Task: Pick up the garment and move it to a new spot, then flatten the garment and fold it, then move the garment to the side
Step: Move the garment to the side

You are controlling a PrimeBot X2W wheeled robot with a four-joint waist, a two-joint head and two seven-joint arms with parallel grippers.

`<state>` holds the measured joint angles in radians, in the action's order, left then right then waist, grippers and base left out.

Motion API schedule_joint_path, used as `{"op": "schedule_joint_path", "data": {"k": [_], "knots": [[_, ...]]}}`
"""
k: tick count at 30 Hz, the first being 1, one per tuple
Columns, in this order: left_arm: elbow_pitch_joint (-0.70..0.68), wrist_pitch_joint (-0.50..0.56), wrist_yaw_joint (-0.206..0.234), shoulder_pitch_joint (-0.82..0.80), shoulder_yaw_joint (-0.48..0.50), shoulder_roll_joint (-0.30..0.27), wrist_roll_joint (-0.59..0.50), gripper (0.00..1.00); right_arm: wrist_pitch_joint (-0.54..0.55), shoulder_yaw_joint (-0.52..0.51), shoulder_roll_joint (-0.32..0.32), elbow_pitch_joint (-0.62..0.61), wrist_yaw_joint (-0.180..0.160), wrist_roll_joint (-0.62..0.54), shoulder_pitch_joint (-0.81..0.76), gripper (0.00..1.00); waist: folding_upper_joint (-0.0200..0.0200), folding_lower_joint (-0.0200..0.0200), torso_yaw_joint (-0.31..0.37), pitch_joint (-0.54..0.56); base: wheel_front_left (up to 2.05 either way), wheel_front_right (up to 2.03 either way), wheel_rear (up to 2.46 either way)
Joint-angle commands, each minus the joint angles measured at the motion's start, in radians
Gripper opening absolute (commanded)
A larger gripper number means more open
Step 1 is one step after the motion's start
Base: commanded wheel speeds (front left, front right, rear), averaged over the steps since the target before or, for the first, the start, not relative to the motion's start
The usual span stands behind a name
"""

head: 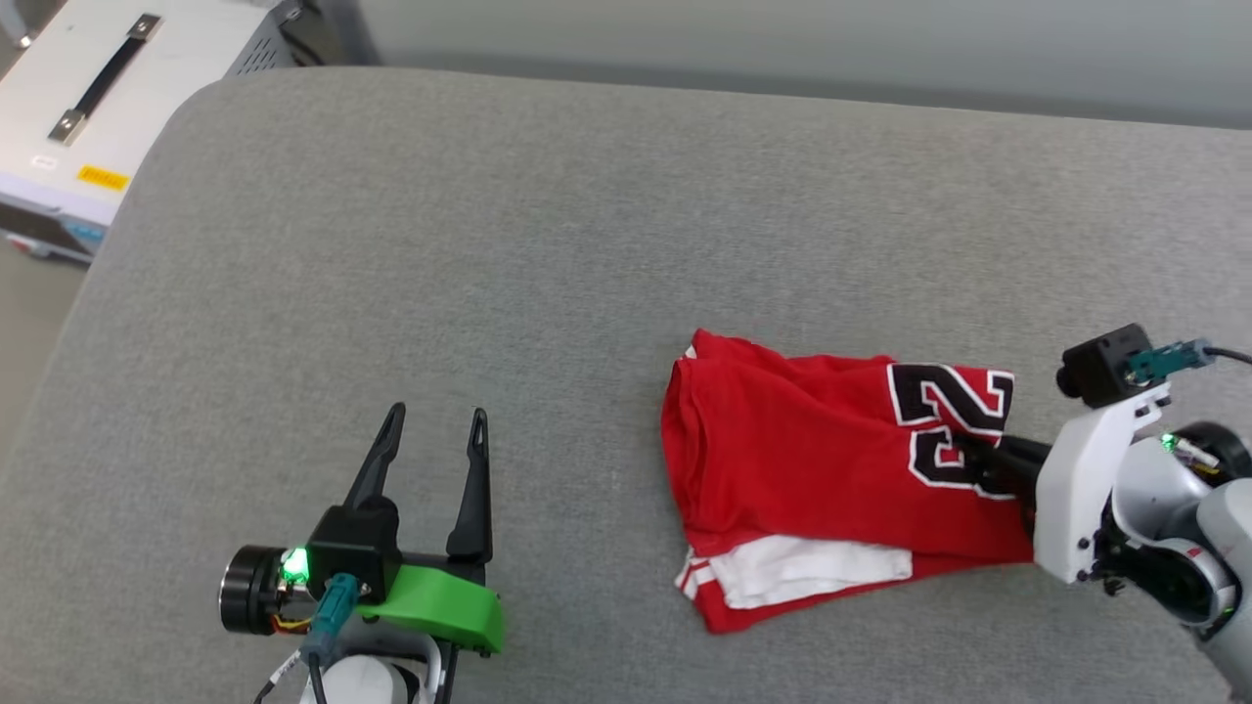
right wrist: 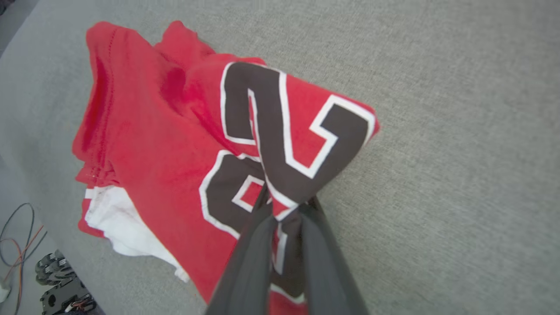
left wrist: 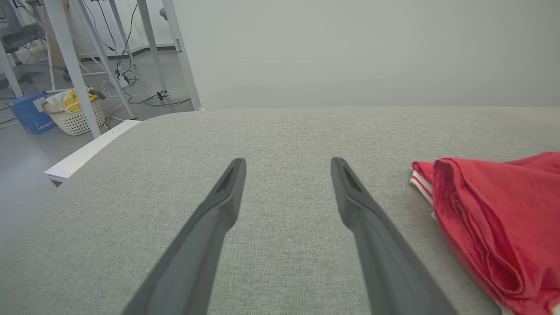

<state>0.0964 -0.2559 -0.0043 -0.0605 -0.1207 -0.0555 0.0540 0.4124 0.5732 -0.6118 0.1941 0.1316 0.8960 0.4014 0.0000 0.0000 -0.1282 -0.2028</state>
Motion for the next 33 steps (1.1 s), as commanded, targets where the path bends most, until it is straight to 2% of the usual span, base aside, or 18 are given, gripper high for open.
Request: {"op": "schedule_joint_path", "data": {"k": [1,11,17,18,22,33], "knots": [[0.002,-0.006,0.003,0.016,0.004,0.005,0.005,1.00,-0.012,0.007,-0.026,-0.013,-0.001,-0.016,0.024,0.00,0.0000,0.0000,0.046,0.031,0.00,0.00,0.00],[-0.018,-0.006,0.001,0.028,0.012,0.005,-0.001,1.00,0.026,0.001,-0.177,-0.084,-0.001,-0.027,0.065,0.00,0.0000,0.0000,0.190,0.030,0.00,0.00,0.00],[-0.045,-0.006,-0.003,0.010,0.020,0.000,-0.013,1.00,0.046,-0.053,-0.229,-0.071,-0.001,-0.025,0.082,0.00,0.0000,0.0000,0.265,-0.018,0.00,0.00,0.00],[-0.063,-0.006,-0.004,-0.006,0.027,-0.009,-0.020,1.00,0.054,-0.081,-0.254,-0.049,-0.001,-0.027,0.096,0.00,0.0000,0.0000,0.293,-0.061,0.00,0.00,0.00],[-0.085,-0.006,-0.010,-0.040,0.027,-0.021,-0.031,1.00,0.049,-0.114,-0.295,0.009,-0.001,-0.066,0.128,0.00,0.0000,0.0000,0.305,-0.131,0.00,0.00,0.00],[-0.153,-0.006,-0.015,-0.132,0.015,-0.042,-0.051,1.00,0.030,-0.226,-0.351,0.227,-0.001,-0.143,0.263,0.00,0.0000,0.0000,0.284,-0.311,0.00,0.00,0.00]]}}
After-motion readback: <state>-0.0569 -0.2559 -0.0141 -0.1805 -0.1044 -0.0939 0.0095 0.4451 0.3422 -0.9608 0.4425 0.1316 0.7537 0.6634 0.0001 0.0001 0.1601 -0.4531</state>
